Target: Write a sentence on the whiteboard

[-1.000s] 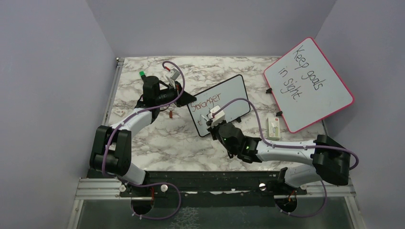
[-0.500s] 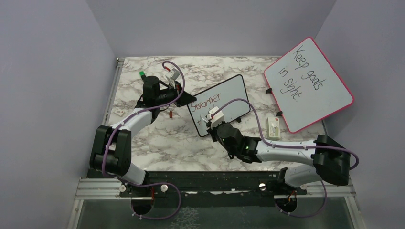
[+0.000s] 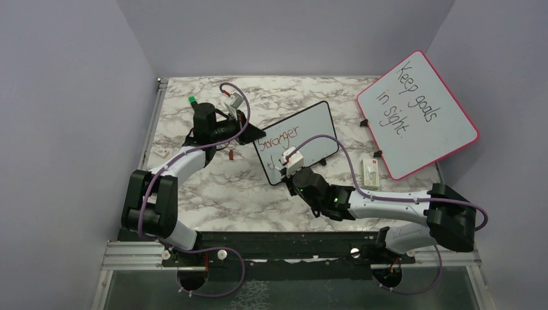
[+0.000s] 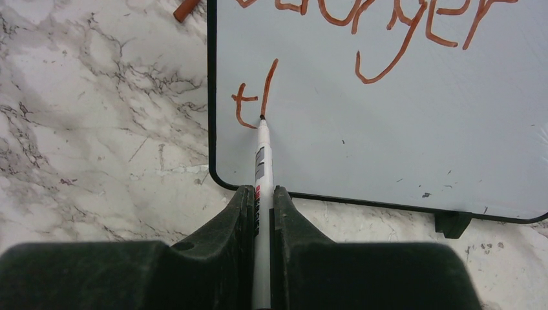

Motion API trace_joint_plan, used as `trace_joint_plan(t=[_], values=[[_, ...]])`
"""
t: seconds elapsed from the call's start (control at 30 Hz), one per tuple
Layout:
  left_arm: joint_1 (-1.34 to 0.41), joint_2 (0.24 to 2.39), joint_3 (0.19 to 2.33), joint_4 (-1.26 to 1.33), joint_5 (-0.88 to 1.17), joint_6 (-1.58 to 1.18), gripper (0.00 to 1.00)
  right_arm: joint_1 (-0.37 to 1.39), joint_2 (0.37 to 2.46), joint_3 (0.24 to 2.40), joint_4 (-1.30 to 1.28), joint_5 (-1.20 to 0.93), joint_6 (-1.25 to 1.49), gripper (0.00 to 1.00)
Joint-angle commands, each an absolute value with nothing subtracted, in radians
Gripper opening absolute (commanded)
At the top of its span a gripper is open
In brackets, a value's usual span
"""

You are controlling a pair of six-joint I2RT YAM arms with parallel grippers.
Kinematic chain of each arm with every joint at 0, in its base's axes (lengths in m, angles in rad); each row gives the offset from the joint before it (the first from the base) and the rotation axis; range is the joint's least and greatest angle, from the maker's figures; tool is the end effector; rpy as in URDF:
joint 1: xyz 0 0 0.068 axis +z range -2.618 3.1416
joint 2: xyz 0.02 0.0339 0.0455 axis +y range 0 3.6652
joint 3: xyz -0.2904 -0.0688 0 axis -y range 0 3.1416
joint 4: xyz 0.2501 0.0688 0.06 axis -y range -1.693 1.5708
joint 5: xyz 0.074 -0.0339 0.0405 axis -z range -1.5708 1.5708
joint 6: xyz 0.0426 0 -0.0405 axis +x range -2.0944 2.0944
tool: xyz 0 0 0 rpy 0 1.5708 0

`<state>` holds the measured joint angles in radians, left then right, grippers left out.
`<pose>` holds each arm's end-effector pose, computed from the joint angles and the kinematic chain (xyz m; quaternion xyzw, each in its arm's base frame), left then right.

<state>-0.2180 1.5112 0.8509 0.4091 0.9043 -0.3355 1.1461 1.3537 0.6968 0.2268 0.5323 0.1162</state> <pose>0.3191 -0.1050 0.2724 0.2256 0.7252 -0.4827 0.4361 0.1403 0.2578 0.2457 -0.2763 0.7767 0.1286 0.5512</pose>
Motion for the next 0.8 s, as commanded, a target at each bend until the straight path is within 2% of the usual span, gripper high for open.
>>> trace_joint_plan(t=[0.0, 0.77], values=[[-0.223, 1.542, 0.839, 0.307, 0.818, -0.295, 0.0, 1.143, 1.341, 0.68, 0.162, 0.504, 0.139, 0.01], [-0.222, 1.545, 0.841, 0.307, 0.818, -0.296, 0.0, 1.143, 1.31, 0.673, 0.189, 0.51, 0.138, 0.01]])
